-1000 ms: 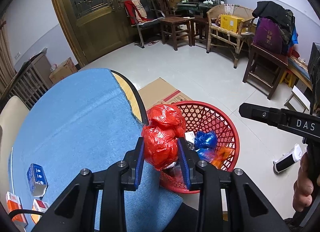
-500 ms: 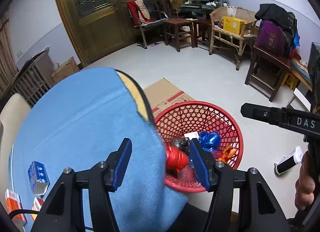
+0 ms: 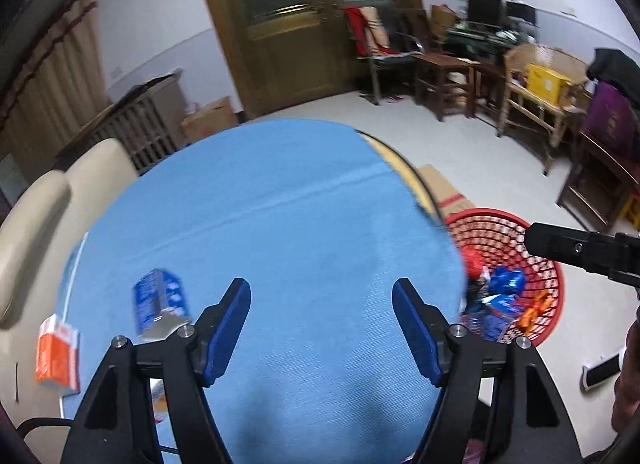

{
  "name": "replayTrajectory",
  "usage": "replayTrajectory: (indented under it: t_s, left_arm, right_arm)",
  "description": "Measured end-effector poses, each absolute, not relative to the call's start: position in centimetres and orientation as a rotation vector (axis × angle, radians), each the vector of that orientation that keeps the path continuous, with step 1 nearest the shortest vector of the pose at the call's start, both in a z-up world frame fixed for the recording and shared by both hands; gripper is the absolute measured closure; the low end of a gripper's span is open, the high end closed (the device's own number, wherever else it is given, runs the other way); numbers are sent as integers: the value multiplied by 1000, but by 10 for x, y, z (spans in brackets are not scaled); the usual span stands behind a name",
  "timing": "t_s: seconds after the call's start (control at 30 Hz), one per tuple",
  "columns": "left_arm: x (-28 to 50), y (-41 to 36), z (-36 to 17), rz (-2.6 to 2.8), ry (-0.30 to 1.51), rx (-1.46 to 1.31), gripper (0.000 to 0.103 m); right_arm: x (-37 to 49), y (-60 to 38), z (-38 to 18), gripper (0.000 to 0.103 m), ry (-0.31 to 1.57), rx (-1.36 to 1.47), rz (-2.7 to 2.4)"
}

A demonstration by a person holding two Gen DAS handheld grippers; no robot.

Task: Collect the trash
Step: 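Bring both tools back over the table, then grasp the blue carton with the right tool while the left tool grasps the yellow-and-red box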

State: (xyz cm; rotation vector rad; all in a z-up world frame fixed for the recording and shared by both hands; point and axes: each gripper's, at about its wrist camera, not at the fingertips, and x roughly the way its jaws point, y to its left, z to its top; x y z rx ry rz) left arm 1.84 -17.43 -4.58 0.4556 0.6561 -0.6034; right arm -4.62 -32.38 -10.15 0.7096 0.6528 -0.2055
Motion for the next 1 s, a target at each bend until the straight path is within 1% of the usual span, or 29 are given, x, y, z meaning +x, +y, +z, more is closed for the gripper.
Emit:
replayTrajectory:
  t_s: [0.3,0.47,0.53,0.67,0.83,1.0]
  left_arm:
    - [48,-92,-47,-476,676,368,28]
    - [64,-13,-55,-366,699,298,28]
    - [74,27,-63,-310,737,246,28]
    - [85,80,-79,-222,793,211,28]
    - [82,105,-93,-220,827,181,28]
    - [85,95,-95,-295,803,198,28]
  right_arm:
    - [4,-261,-87,26,713,566,-139]
    - [37,-230,-84,26,752,514,-84]
    - [54,-216,-86,26,783,504,-47]
    - [97,-186,-92,26,858,472,41]
    - [162,-143,-97,26,940,428,122]
    - [230,-91,-105,26,1044,352,175]
